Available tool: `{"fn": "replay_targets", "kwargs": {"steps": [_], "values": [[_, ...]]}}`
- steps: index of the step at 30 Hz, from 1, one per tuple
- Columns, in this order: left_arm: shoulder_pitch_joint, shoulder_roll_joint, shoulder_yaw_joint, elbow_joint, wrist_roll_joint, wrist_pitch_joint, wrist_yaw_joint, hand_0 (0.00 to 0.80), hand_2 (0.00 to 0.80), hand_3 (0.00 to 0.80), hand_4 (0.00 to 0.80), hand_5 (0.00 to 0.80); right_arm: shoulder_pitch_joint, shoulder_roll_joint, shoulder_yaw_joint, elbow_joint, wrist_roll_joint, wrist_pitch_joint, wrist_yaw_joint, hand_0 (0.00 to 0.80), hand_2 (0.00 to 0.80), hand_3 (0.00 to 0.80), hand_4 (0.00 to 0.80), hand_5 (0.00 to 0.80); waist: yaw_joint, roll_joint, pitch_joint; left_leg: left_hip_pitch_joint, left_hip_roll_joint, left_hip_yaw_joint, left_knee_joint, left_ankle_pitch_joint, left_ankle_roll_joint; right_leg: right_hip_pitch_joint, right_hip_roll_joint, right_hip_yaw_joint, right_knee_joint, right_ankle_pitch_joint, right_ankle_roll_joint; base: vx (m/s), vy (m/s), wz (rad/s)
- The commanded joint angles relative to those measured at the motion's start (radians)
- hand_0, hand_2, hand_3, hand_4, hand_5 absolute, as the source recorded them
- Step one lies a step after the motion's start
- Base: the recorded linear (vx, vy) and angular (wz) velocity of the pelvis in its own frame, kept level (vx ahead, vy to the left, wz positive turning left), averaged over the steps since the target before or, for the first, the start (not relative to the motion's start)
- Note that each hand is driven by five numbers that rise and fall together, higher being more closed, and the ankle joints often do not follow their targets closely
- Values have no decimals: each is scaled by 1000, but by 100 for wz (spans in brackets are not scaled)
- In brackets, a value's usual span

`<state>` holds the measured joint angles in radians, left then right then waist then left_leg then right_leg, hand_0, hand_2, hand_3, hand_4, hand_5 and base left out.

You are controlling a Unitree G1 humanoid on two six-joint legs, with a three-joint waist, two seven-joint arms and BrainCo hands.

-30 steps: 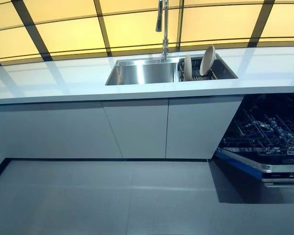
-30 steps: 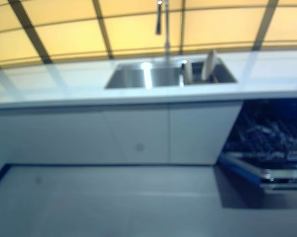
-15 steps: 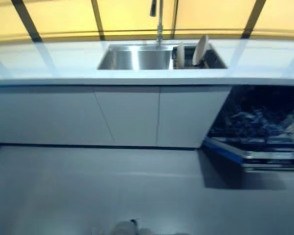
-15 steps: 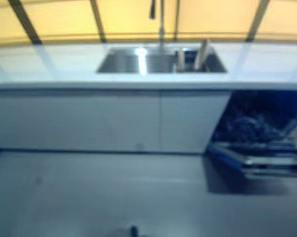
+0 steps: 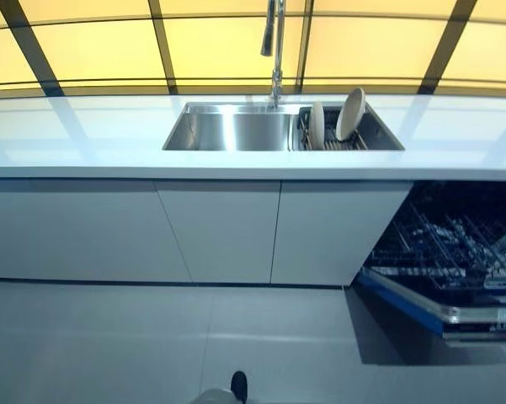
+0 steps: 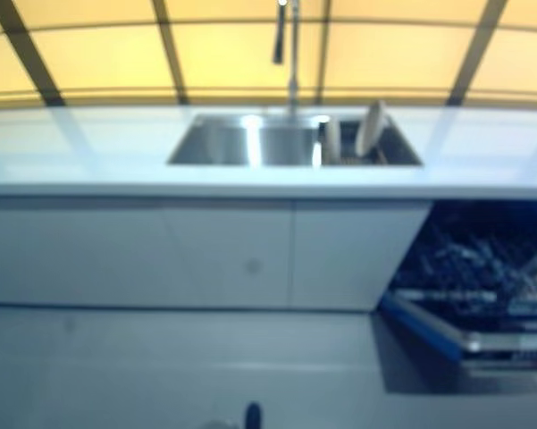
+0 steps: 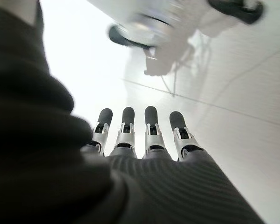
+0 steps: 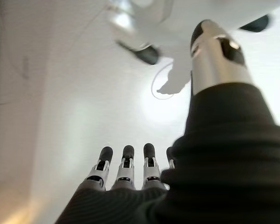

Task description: Take plates into dishwasher

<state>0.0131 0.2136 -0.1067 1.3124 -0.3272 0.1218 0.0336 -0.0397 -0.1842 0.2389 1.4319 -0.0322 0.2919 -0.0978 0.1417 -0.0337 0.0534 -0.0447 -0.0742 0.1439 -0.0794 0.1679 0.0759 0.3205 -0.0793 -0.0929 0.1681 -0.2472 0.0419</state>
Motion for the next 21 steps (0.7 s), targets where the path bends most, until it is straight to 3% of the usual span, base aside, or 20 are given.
{"fn": "replay_targets", "kwargs": {"steps": [1,5,9,11,13,14,18,21], "values": [[-27,10,-23,10,31,27,-7,0,0,0,0,0,-28,-36,-32,-46,-27,-12,-25,0,0,0,0,0,-1,23,9,-122,28,-19,116,-53,-33,36,-77,11,12,225,86,188,193,2],[-53,34,-30,12,56,49,-9,0,0,0,0,0,-28,-42,-33,-67,6,-27,-31,0,0,0,0,0,-39,14,1,-82,-15,-61,97,-73,-5,-107,-45,68,175,331,88,231,140,10],[-78,31,-41,20,50,54,0,0,0,0,0,0,-28,-57,-33,-70,35,-45,-30,0,0,0,0,0,-96,47,25,14,6,-73,71,-86,-24,-270,-25,21,70,278,64,289,-6,22],[-89,31,-36,16,51,61,10,0,0,0,0,0,-20,-64,-44,-68,54,-70,-36,0,0,0,0,0,-148,37,55,116,-3,-104,45,-139,-38,-440,-53,5,-78,423,93,357,-164,26],[-90,30,-32,21,50,61,12,0,0,0,0,0,-14,-64,-55,-66,62,-88,-51,0,0,0,0,0,-174,28,69,160,-15,-134,44,-177,-38,-491,-56,20,-141,501,114,392,-138,41],[-90,32,-26,27,63,63,9,0,0,0,0,0,-6,-64,-72,-72,65,-107,-82,0,0,0,0,0,-200,28,86,200,-16,-174,57,-216,-31,-532,-45,45,-199,522,116,462,-151,62],[-63,32,-9,38,75,44,2,0,0,0,0,0,-6,-58,-68,-82,74,-95,-103,0,0,0,0,0,-193,15,95,220,-22,-203,122,-284,-11,-492,-47,32,-138,481,97,328,-164,78],[-43,23,8,38,79,38,12,0,0,0,0,0,-11,-55,-52,-92,55,-72,-79,0,0,0,0,0,-180,15,81,219,-11,-200,140,-290,-21,-448,-37,24,-117,439,83,307,-198,46]]}}
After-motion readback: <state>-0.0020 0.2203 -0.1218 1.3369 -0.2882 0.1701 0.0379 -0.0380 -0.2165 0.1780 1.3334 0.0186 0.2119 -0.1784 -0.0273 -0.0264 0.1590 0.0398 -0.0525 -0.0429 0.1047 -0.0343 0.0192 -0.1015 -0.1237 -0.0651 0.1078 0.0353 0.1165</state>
